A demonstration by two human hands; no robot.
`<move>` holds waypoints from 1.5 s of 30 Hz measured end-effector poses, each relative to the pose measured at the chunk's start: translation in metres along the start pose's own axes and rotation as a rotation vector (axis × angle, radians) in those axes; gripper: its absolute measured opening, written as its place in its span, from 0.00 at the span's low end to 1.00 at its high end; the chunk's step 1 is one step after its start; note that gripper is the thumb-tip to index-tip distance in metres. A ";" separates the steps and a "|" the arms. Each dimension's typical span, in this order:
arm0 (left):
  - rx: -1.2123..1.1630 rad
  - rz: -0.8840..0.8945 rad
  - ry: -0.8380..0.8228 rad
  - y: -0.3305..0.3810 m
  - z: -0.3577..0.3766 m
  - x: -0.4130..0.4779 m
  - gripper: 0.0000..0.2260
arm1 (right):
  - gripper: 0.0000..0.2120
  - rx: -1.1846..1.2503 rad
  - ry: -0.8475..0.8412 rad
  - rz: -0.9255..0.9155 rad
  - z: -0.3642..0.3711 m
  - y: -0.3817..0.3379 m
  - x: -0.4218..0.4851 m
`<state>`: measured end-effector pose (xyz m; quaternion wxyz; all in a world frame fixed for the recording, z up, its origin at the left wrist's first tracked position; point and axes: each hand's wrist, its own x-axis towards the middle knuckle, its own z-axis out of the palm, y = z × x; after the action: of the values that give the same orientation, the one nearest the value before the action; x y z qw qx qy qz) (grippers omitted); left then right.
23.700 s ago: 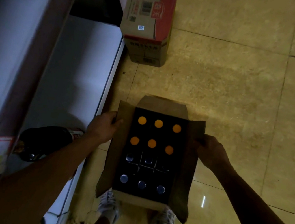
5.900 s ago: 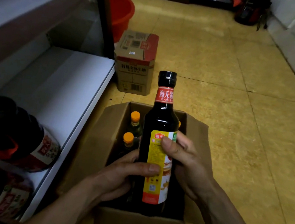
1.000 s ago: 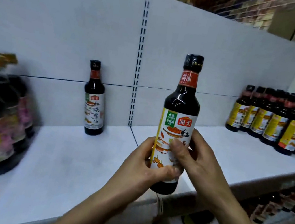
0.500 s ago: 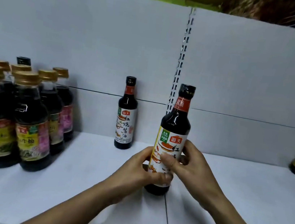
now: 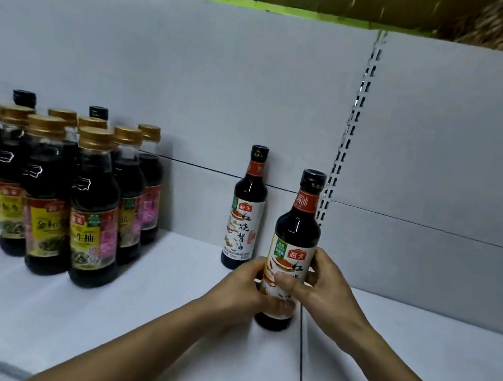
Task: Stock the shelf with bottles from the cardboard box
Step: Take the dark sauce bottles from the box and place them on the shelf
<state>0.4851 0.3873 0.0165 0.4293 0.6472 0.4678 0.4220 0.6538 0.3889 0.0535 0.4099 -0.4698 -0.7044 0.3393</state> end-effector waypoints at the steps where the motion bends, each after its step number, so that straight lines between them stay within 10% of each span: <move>1: 0.016 0.002 0.002 0.000 -0.001 0.002 0.26 | 0.24 -0.002 -0.003 0.000 0.000 0.001 0.003; 7: 0.270 0.013 0.048 0.010 -0.022 0.012 0.25 | 0.26 -0.012 -0.047 0.027 0.001 0.005 0.022; 13: 0.346 -0.028 0.448 0.013 -0.073 0.019 0.24 | 0.29 0.062 -0.053 0.072 0.004 0.014 0.039; 17: 0.272 -0.102 0.339 -0.002 -0.077 0.035 0.37 | 0.27 0.095 -0.023 0.080 0.009 0.019 0.054; 45: 0.379 0.019 0.388 -0.055 -0.060 0.052 0.27 | 0.34 -0.350 0.055 0.061 0.039 0.085 0.075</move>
<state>0.4257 0.4584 -0.0116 0.1986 0.6275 0.6057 0.4471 0.6345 0.4839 -0.0174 0.3305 -0.5643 -0.7266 0.2108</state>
